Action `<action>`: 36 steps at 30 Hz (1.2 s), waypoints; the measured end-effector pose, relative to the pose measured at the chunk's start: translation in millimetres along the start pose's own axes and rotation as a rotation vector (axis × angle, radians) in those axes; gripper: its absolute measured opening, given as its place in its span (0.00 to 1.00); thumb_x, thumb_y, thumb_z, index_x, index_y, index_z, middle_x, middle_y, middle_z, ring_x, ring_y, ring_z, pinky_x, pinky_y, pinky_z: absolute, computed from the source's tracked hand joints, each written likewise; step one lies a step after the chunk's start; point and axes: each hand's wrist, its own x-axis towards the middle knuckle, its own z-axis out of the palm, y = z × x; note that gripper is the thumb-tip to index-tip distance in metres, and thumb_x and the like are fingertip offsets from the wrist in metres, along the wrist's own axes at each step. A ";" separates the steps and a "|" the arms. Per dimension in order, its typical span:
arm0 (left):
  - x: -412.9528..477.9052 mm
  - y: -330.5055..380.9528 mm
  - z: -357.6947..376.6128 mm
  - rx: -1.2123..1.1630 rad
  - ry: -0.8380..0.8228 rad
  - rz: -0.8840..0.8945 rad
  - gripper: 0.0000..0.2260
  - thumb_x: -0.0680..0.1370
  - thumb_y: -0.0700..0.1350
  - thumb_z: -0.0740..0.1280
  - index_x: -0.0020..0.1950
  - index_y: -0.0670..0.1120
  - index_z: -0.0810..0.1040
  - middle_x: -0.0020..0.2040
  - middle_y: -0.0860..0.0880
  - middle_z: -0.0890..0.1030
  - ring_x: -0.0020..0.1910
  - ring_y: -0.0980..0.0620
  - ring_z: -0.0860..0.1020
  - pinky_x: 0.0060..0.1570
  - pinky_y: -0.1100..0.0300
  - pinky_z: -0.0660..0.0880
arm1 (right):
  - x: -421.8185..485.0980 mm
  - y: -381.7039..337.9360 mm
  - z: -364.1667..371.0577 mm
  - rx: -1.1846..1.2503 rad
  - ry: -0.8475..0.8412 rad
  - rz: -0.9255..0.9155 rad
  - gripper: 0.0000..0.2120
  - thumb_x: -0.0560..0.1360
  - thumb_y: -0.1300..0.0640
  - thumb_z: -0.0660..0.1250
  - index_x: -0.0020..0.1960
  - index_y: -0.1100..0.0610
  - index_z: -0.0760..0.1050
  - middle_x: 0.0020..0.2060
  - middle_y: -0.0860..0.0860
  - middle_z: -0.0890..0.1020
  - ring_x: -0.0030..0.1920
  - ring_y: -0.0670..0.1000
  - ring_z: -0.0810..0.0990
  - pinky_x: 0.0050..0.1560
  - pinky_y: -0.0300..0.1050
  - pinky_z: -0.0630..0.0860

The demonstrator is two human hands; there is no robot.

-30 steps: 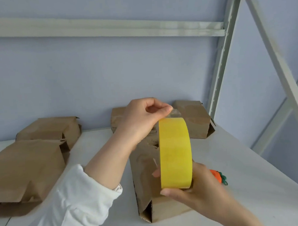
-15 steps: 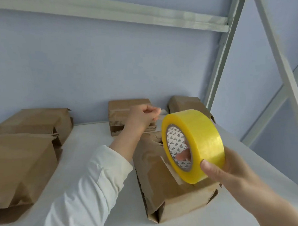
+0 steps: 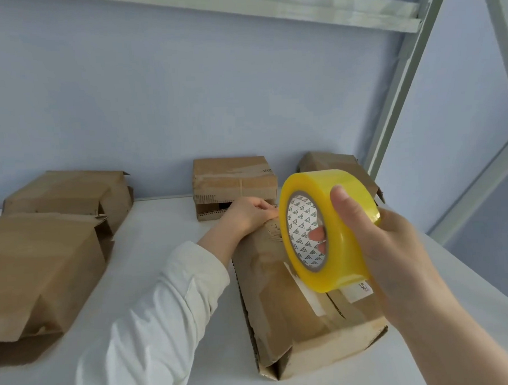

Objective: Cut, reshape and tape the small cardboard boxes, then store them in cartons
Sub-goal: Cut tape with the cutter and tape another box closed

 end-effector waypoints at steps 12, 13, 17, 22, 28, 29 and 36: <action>-4.4 8.5 12.2 0.301 0.058 0.143 0.18 0.76 0.40 0.61 0.27 0.46 0.63 0.29 0.47 0.66 0.31 0.52 0.60 0.30 0.60 0.58 | 4.6 3.6 -2.8 0.004 -0.063 -0.041 0.18 0.59 0.36 0.62 0.32 0.51 0.79 0.28 0.47 0.83 0.29 0.44 0.82 0.30 0.37 0.78; -4.2 8.1 11.5 0.302 0.062 0.133 0.18 0.76 0.39 0.60 0.26 0.45 0.62 0.28 0.47 0.65 0.29 0.52 0.59 0.29 0.60 0.57 | 4.7 8.1 -6.2 0.014 -0.096 -0.043 0.19 0.59 0.36 0.62 0.34 0.50 0.79 0.30 0.47 0.84 0.31 0.45 0.83 0.33 0.38 0.79; -6.2 9.1 11.6 0.269 0.058 0.108 0.21 0.77 0.38 0.60 0.23 0.45 0.62 0.25 0.48 0.63 0.27 0.53 0.58 0.26 0.62 0.56 | -4.9 28.2 -19.4 0.018 -0.364 -0.104 0.25 0.59 0.30 0.69 0.48 0.44 0.81 0.43 0.44 0.85 0.46 0.43 0.83 0.43 0.34 0.78; -6.3 12.4 12.3 0.220 0.067 0.075 0.17 0.77 0.41 0.63 0.30 0.35 0.72 0.22 0.51 0.65 0.24 0.56 0.60 0.17 0.69 0.56 | -2.7 27.5 -8.8 -0.058 -0.188 -0.156 0.18 0.68 0.40 0.70 0.48 0.53 0.79 0.41 0.48 0.86 0.45 0.46 0.84 0.46 0.41 0.80; -8.7 7.3 12.7 0.205 0.071 0.170 0.24 0.77 0.42 0.63 0.23 0.46 0.58 0.24 0.48 0.60 0.26 0.53 0.57 0.23 0.64 0.54 | -43.1 -0.8 -6.6 0.043 -0.010 -0.024 0.24 0.57 0.38 0.69 0.36 0.60 0.80 0.32 0.52 0.84 0.32 0.49 0.84 0.35 0.45 0.81; -8.2 7.2 12.2 0.201 0.070 0.156 0.23 0.77 0.44 0.64 0.24 0.46 0.59 0.25 0.47 0.59 0.26 0.52 0.57 0.25 0.63 0.54 | -52.8 -4.3 -12.2 0.008 -0.008 -0.005 0.23 0.56 0.37 0.74 0.35 0.57 0.82 0.32 0.52 0.85 0.33 0.51 0.84 0.38 0.48 0.81; -7.2 4.9 14.3 0.224 0.066 0.152 0.22 0.74 0.60 0.65 0.47 0.41 0.83 0.35 0.46 0.78 0.36 0.51 0.76 0.36 0.62 0.69 | -106.4 -16.6 -31.6 -0.235 0.033 0.276 0.19 0.51 0.25 0.64 0.28 0.38 0.79 0.24 0.51 0.82 0.26 0.47 0.81 0.37 0.48 0.77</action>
